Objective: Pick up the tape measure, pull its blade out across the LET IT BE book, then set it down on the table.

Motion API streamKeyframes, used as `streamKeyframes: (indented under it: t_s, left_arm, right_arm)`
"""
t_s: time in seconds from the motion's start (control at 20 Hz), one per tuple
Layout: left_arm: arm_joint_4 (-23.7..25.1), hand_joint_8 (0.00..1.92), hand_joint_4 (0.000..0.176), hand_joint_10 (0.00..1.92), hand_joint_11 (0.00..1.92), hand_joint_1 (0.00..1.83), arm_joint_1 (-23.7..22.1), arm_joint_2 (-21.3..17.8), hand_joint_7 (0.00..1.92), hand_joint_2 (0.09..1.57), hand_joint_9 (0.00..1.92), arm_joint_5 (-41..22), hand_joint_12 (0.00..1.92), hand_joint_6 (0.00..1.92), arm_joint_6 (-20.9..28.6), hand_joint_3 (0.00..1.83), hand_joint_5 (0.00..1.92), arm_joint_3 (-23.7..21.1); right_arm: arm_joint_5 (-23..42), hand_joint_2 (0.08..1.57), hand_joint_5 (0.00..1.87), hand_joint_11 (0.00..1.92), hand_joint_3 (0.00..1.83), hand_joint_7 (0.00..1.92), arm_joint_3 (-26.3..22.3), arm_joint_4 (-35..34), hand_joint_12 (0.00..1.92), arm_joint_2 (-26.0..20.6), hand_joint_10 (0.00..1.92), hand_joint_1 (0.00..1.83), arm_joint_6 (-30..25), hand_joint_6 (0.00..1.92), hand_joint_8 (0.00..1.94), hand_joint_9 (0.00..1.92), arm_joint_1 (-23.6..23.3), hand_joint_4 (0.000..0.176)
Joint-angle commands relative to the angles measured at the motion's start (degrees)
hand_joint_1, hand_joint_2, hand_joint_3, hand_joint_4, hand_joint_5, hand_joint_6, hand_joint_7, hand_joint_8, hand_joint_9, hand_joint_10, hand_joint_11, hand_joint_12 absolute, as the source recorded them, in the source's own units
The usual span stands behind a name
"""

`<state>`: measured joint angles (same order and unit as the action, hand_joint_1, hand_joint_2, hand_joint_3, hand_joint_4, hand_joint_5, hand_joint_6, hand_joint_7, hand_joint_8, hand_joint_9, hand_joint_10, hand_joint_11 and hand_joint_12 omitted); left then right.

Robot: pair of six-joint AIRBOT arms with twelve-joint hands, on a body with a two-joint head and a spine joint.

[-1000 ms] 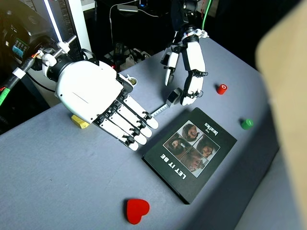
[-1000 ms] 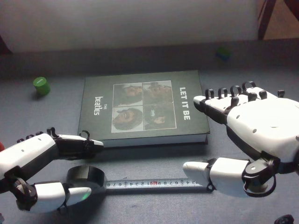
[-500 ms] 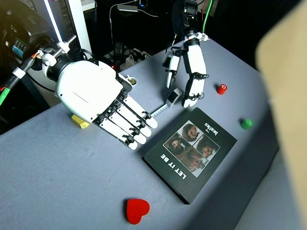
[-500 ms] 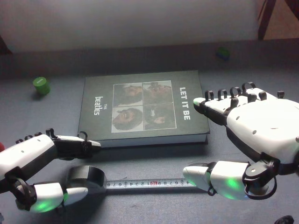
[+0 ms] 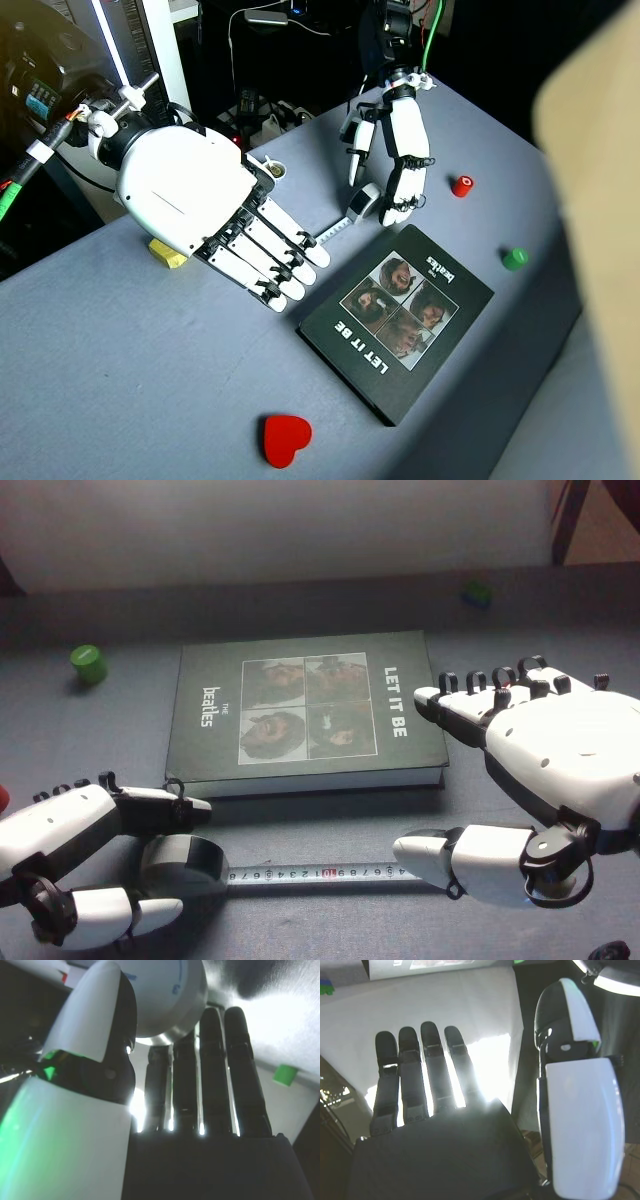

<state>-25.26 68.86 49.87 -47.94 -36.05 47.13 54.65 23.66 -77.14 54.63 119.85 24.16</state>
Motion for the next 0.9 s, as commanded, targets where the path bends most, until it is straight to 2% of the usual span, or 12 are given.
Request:
streamKeyframes:
  t_s: [0.0,0.3,0.4,0.45,0.5,0.55,0.6,0.7,0.85]
  left_arm:
    - [0.73,0.0,0.0,0.0,0.38,1.12,-0.26,0.42,0.59,1.1,0.54,-5.75,0.37,0.0,-0.04,0.0,0.52,0.49]
    - [0.41,0.01,0.0,0.01,0.39,1.13,-0.19,0.95,0.61,1.11,0.55,-5.57,0.37,0.0,-0.51,0.0,0.53,0.64]
    - [0.47,0.01,0.0,0.01,0.5,1.15,-0.2,1.08,0.76,1.12,0.72,-5.58,0.41,0.01,-0.77,0.0,0.69,0.52]
    - [0.53,0.02,0.0,0.02,0.62,1.16,-0.21,1.12,0.9,1.13,0.87,-5.58,0.51,0.02,-1.12,0.0,0.84,0.44]
    - [0.57,0.54,0.0,0.03,0.7,1.22,-0.19,1.16,1.1,1.1,1.03,-5.58,0.72,0.82,-1.31,0.0,0.93,0.4]
    - [0.57,0.59,0.0,0.89,0.77,1.35,-0.13,1.22,1.16,1.09,0.97,-5.58,0.83,0.92,-1.44,0.0,0.96,0.37]
    - [0.57,0.58,0.0,1.04,0.82,1.38,-0.13,1.27,1.21,1.07,0.96,-5.58,0.9,0.89,-1.56,0.0,0.99,0.36]
    - [0.57,0.55,0.0,1.05,0.89,1.39,-0.36,1.41,1.24,1.05,0.99,-5.57,0.95,0.76,-1.98,0.0,1.05,0.39]
    - [0.05,0.52,0.0,1.05,0.92,1.39,-0.8,1.4,1.24,1.05,1.01,-5.31,0.94,0.73,-2.18,0.0,1.06,0.41]
  right_arm:
    - [2.36,1.03,0.19,0.0,0.0,0.26,-0.28,4.52,0.8,-0.19,0.0,0.46,-0.44,0.0,0.0,0.24,-0.33,0.0]
    - [2.39,1.04,0.2,0.0,0.0,0.28,-0.31,4.69,0.87,-0.18,0.0,0.46,-0.44,0.0,0.0,0.26,-0.25,0.0]
    - [2.38,1.04,0.23,0.0,0.0,0.28,-0.33,4.87,0.89,-0.18,0.01,0.46,-0.44,0.01,0.0,0.26,-0.13,0.0]
    - [2.36,1.03,0.24,0.0,0.0,0.29,-0.34,4.93,0.91,-0.18,0.01,0.47,-0.44,0.01,0.0,0.27,-0.11,0.0]
    - [2.34,1.02,0.24,0.0,0.0,0.29,-0.35,4.94,0.93,-0.18,0.01,0.48,-0.44,0.01,0.0,0.28,-0.12,0.0]
    - [2.34,1.02,0.24,0.0,0.0,0.29,-0.35,4.98,0.93,-0.18,0.01,0.49,-0.44,0.0,0.0,0.28,-0.1,0.0]
    - [2.35,1.01,0.22,0.0,0.0,0.29,-0.35,5.02,0.92,-0.18,0.0,0.49,-0.44,0.0,0.0,0.27,-0.08,0.0]
    - [2.35,1.01,0.2,0.0,0.0,0.28,-0.36,5.04,0.89,-0.18,0.0,0.5,-0.44,0.0,0.0,0.26,-0.07,0.0]
    - [2.35,1.01,0.19,0.0,0.0,0.28,-0.36,5.07,0.88,-0.18,0.0,0.49,-0.44,0.0,0.0,0.26,-0.06,0.0]
